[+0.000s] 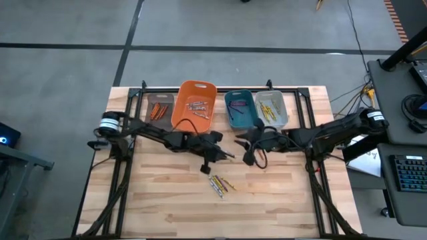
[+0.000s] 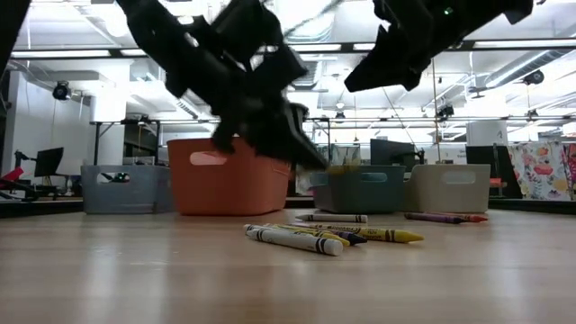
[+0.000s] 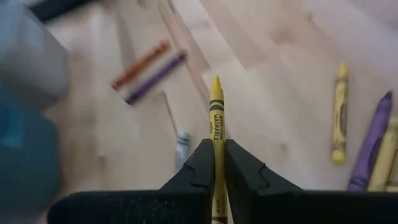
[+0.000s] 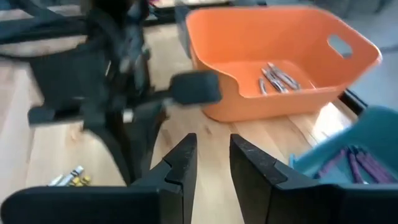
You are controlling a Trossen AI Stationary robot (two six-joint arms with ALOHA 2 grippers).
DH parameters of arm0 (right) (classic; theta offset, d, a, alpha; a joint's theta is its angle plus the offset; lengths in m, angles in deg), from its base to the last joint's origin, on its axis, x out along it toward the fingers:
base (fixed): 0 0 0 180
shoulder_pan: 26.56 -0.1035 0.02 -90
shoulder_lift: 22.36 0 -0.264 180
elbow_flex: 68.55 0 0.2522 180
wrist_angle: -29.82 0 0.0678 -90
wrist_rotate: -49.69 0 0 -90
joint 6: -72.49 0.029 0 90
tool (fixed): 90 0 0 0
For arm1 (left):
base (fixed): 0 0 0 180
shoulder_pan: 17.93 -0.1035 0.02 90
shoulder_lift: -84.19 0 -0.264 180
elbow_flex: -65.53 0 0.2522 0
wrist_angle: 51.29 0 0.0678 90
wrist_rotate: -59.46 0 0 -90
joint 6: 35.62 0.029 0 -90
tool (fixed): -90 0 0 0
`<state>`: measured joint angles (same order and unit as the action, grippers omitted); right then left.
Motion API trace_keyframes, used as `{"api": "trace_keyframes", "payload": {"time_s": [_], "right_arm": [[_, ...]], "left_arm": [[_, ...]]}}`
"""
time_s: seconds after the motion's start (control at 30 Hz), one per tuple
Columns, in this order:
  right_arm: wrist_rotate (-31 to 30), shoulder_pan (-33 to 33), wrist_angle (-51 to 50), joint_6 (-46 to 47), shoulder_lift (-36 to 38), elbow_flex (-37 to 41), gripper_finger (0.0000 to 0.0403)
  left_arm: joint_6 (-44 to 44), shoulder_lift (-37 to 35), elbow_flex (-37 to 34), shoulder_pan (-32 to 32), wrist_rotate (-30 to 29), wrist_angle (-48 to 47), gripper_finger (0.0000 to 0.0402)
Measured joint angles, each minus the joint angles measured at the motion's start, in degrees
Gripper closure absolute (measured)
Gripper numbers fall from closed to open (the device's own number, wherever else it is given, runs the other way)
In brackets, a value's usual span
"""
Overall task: Sort crayons
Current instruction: Put the yellow crayon into the white bin
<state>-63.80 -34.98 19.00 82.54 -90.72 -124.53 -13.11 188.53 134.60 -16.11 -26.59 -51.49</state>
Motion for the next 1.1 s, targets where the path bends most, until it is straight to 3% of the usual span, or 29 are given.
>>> {"api": "trace_keyframes", "payload": {"time_s": [0.27,0.53,0.8,0.93,1.1], "right_arm": [[11.06,-0.84,30.1,-14.13,0.0,9.77,0.0335],[11.48,-0.82,49.54,-18.66,-2.67,15.36,0.0336],[11.46,-0.64,57.88,-20.88,-10.72,9.34,0.0323],[11.5,-0.15,57.28,-20.57,-13.43,4.62,0.0293],[11.47,0.72,57.49,-20.08,-16.61,-0.52,0.0254]], "left_arm": [[-0.4,-16.0,-7.77,-1.79,-0.48,2.26,0.0401],[-10.03,-28.68,-18.42,-1.37,-0.22,22.62,0.0401],[-18.02,-27.78,-26.63,-1.37,-0.44,46.52,0.0402],[-19.24,-26.01,-28.14,-1.37,-0.56,52.13,0.0402],[-20.11,-24.82,-28.19,-1.37,-1.09,52.58,0.0402]]}}
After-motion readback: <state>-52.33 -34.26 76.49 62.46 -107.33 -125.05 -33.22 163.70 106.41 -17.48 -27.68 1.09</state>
